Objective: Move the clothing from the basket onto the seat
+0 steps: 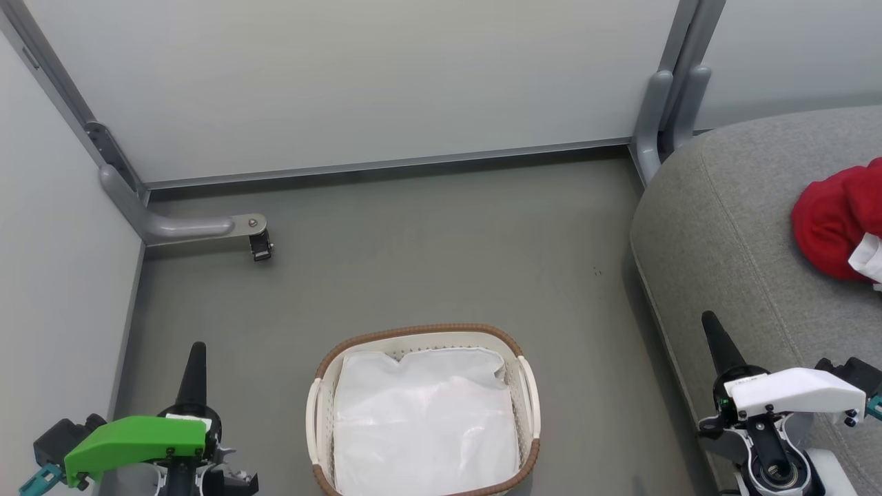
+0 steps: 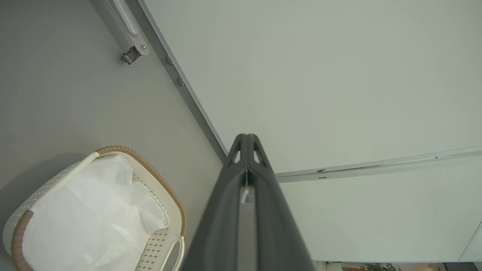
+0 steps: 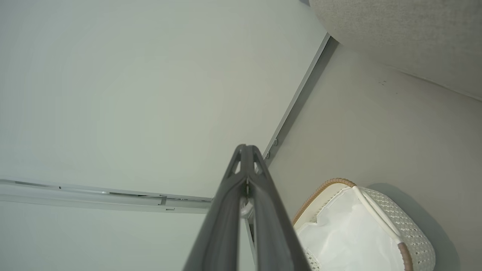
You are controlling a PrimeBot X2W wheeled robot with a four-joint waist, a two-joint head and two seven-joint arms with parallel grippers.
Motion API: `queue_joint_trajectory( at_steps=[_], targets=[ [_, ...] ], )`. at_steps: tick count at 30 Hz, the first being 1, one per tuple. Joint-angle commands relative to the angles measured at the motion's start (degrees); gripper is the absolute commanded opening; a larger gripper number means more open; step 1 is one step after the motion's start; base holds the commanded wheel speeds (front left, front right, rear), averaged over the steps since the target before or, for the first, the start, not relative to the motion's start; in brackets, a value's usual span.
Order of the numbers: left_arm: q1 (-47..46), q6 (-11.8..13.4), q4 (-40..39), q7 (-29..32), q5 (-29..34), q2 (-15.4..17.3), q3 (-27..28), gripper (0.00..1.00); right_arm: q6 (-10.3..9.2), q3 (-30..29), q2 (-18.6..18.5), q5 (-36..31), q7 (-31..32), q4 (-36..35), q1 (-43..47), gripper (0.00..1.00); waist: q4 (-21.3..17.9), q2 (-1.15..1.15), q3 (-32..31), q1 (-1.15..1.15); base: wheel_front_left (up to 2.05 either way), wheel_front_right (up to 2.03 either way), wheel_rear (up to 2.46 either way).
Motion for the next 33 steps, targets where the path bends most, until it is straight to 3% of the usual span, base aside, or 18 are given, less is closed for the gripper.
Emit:
queue_joint_trajectory(
  at_steps=[1, 33],
  targets=[
    [-1.4, -0.3, -0.7, 0.3, -1.3, 0.4, 0.5, 0.00, -0.03, -0.4, -0.3, 1.3, 0.5, -0.7, 0.2, 0.00, 0.0, 0.00, 0.0, 0.00, 0.00, 0.00, 0.00],
    [-1.8, -1.4, -2.2, 4.1, -14.4, 0.4, 2.2, 0.00, -0.05, -2.6, -0.4, 15.4, 4.2, -3.1, 1.6, 0.00, 0.4, 0.00, -1.2, 0.00, 0.00, 0.00, 0.00]
  ],
)
